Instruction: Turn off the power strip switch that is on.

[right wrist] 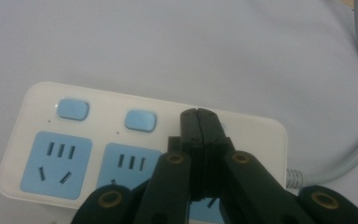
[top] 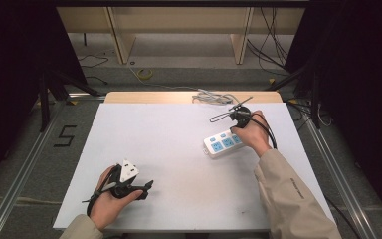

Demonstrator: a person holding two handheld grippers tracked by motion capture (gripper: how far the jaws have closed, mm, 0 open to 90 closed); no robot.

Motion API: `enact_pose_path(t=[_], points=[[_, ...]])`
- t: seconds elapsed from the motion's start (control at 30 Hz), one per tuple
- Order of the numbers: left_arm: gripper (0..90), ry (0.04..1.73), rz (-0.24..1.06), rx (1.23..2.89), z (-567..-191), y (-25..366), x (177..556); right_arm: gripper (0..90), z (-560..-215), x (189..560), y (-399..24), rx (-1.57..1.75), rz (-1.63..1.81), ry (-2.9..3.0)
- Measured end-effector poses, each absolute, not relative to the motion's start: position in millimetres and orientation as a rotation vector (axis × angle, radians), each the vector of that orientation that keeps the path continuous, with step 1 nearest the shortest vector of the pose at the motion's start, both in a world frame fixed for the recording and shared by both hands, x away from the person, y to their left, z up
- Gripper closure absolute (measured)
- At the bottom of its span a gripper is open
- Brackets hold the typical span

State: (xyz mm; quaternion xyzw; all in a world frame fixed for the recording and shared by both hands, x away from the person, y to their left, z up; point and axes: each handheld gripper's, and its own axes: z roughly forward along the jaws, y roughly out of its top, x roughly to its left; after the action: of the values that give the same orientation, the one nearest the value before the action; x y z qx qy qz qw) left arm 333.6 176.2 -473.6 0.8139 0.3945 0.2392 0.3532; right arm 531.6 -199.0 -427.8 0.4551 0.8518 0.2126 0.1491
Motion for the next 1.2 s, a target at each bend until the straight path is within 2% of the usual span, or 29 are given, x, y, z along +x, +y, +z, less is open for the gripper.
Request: enact_pose_path(t=[1.2], points=[[19.8, 1.020, 0.616, 2.116, -474.6, 175.4, 333.5, 90.0, -421.7, 467.5, -199.7, 1.232, 0.687, 2.483]])
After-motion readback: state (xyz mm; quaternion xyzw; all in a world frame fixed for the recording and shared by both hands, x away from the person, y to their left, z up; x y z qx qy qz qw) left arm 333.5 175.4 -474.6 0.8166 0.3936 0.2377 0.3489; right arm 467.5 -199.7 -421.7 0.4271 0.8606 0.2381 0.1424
